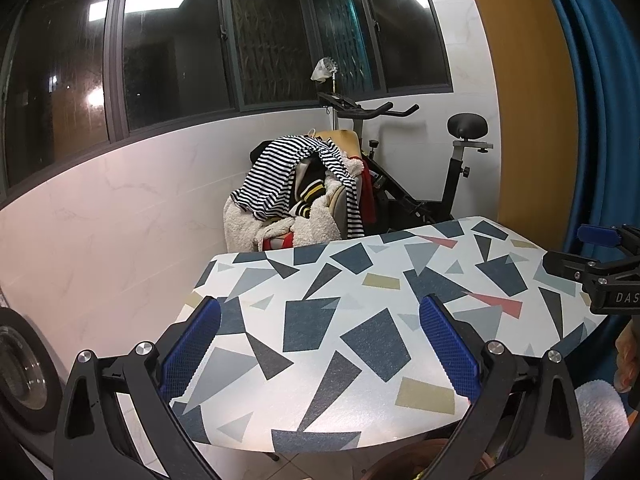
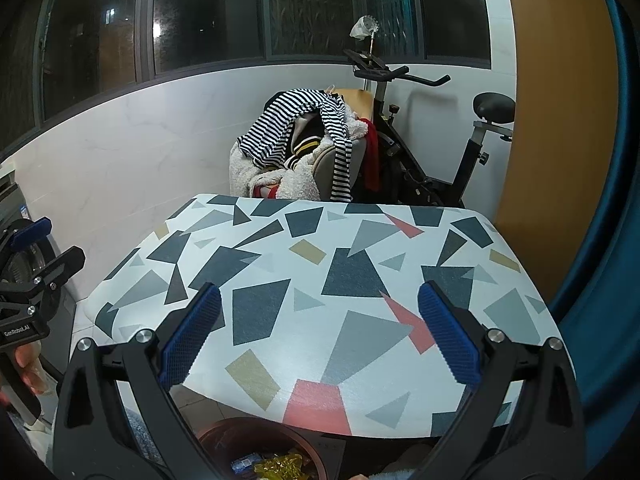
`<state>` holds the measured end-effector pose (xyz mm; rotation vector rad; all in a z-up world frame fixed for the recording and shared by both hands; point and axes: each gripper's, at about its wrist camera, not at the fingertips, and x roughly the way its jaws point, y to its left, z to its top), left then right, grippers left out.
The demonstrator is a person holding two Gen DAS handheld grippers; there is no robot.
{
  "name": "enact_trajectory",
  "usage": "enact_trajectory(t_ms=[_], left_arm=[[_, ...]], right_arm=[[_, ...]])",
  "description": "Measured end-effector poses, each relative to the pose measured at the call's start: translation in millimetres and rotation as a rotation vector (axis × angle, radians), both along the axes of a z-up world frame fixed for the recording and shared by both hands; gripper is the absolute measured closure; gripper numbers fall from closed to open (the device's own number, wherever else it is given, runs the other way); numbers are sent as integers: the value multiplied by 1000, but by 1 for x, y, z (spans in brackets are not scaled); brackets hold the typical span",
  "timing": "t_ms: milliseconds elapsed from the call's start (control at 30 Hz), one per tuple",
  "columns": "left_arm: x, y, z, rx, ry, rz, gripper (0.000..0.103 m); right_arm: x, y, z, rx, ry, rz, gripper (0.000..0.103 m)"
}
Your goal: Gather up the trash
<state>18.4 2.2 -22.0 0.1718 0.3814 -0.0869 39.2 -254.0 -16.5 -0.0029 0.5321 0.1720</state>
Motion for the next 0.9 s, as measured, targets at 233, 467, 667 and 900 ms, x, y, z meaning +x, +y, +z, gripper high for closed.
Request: enact_trajectory(t_ms=[233, 467, 667, 900], left_arm=[[0, 0, 0, -1, 0, -2, 6], [0, 0, 0, -1, 2, -1, 6], [0, 1, 0, 0, 1, -2, 6], [0, 0, 0, -1, 1, -2, 6]], right_arm=[[-1, -3, -2, -2, -1, -4, 6], [-1, -3, -2, -3, 1, -4, 6], [-1, -5, -2, -5, -1, -4, 6], [-1, -4, -2, -6, 0, -6, 6]])
